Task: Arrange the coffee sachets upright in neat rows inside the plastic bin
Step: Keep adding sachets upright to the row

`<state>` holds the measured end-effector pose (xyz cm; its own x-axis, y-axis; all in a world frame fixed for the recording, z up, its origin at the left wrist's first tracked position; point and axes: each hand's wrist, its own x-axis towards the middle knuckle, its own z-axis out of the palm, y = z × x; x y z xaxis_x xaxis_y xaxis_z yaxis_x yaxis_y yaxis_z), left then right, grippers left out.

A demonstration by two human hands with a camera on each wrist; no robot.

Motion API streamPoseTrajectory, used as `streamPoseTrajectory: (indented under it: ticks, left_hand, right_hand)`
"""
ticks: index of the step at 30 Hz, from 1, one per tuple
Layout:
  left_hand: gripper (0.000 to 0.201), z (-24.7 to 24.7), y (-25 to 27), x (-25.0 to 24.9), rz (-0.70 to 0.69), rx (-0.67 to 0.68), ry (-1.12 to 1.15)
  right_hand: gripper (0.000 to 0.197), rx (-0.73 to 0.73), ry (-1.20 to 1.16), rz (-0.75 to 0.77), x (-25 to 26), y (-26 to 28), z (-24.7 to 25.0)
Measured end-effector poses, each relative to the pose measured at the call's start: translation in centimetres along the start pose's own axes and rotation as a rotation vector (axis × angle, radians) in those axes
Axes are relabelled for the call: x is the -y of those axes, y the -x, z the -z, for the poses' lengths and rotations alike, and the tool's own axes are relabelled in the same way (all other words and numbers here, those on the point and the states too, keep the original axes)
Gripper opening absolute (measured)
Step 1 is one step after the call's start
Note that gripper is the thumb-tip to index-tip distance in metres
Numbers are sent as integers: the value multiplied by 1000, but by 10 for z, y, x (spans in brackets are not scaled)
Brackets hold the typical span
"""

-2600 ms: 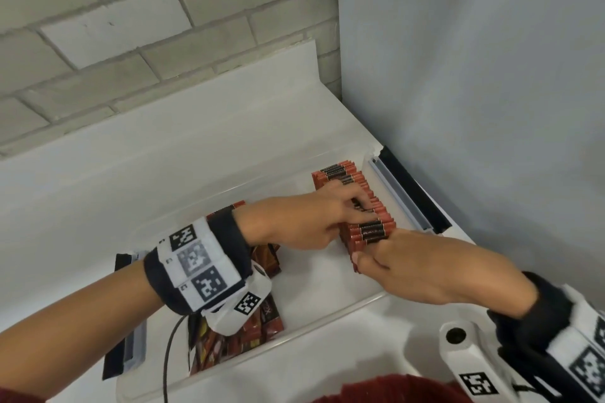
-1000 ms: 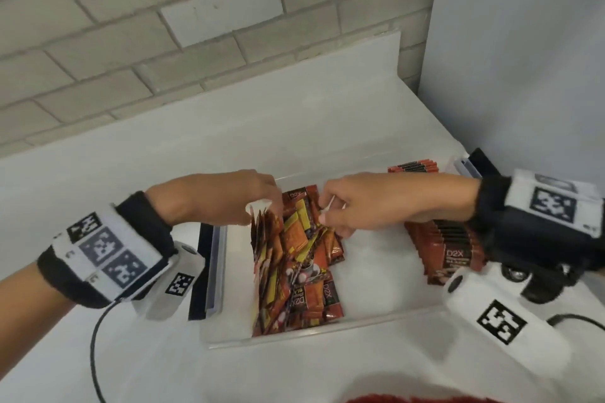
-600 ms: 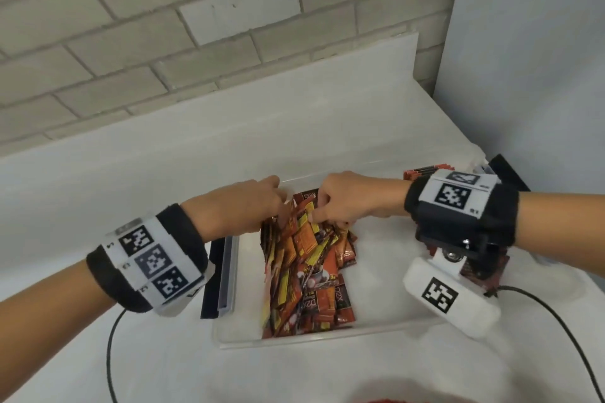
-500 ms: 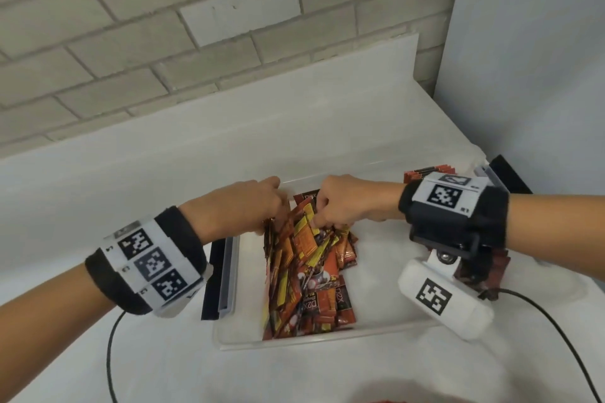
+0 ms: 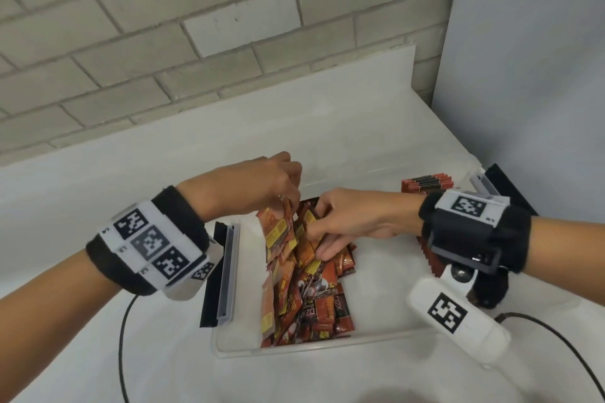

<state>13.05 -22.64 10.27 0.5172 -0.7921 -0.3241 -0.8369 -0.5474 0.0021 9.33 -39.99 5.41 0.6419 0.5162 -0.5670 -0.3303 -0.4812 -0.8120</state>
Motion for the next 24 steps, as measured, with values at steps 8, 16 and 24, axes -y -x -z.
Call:
streamPoseTrajectory:
  ticks: [8, 16, 24]
  left_hand:
    - [22, 8, -4, -4, 33, 121, -10]
    - [25, 38, -17, -23, 51, 1, 375]
    - [35, 48, -57, -53, -1, -36, 594]
  right_hand:
    - [32, -35, 119, 33, 3, 0, 0]
    - [10, -228, -98, 284, -12, 50, 30]
    - [33, -302, -473, 331, -40, 86, 36]
